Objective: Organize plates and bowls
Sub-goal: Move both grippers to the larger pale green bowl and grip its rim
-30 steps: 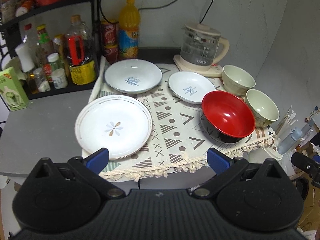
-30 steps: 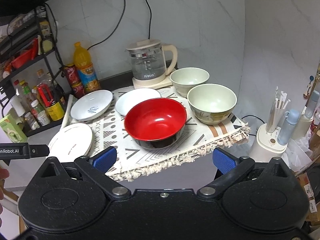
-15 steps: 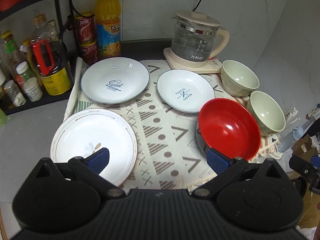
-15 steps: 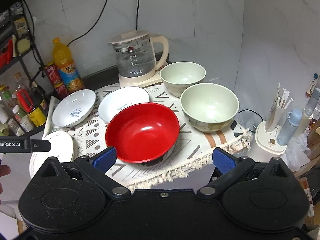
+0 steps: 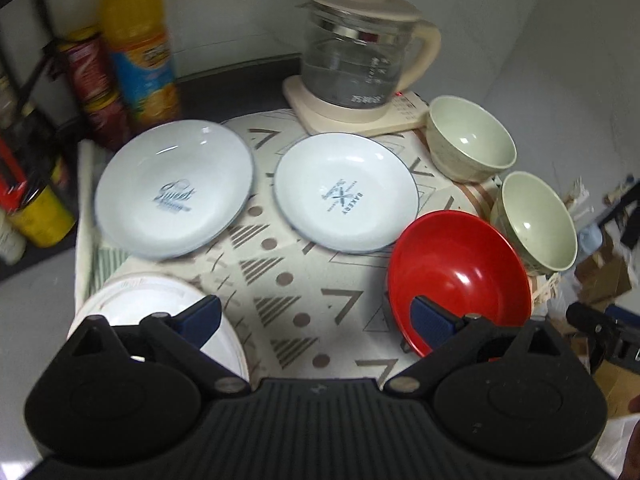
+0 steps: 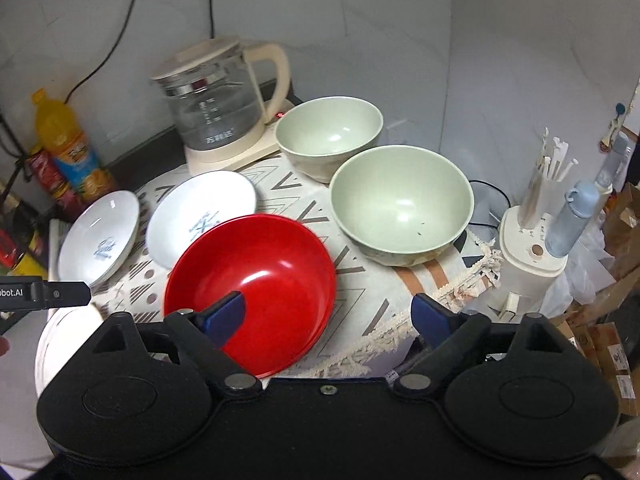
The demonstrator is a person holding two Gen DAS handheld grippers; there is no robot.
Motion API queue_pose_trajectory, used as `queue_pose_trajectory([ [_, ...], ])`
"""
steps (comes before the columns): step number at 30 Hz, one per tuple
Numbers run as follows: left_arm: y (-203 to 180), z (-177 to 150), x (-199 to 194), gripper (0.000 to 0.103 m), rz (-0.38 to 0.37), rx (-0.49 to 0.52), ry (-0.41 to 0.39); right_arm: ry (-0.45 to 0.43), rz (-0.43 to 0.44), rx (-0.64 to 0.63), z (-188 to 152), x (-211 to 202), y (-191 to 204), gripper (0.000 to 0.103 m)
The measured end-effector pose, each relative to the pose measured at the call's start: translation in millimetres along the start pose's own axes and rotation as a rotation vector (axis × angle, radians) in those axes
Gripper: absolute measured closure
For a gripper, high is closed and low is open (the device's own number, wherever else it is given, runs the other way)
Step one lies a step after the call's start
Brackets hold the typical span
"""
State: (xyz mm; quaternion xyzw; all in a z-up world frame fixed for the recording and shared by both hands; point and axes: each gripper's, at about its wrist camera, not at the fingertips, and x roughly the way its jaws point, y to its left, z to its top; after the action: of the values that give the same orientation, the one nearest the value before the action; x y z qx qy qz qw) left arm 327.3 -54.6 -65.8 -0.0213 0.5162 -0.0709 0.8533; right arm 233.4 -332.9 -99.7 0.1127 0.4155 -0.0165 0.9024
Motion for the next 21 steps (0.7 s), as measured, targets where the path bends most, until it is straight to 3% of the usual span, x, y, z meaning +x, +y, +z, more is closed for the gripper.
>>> queue_pose_trajectory([
  [10,-31,37,39,0.005,-0.065,0.131,0.070,0.025,-0.060,0.115,16,22,-15,0.016],
  [21,-89,59,69,0.009,-0.104,0.221,0.081,0.044,-0.085,0.170,26,44,-48,0.031],
])
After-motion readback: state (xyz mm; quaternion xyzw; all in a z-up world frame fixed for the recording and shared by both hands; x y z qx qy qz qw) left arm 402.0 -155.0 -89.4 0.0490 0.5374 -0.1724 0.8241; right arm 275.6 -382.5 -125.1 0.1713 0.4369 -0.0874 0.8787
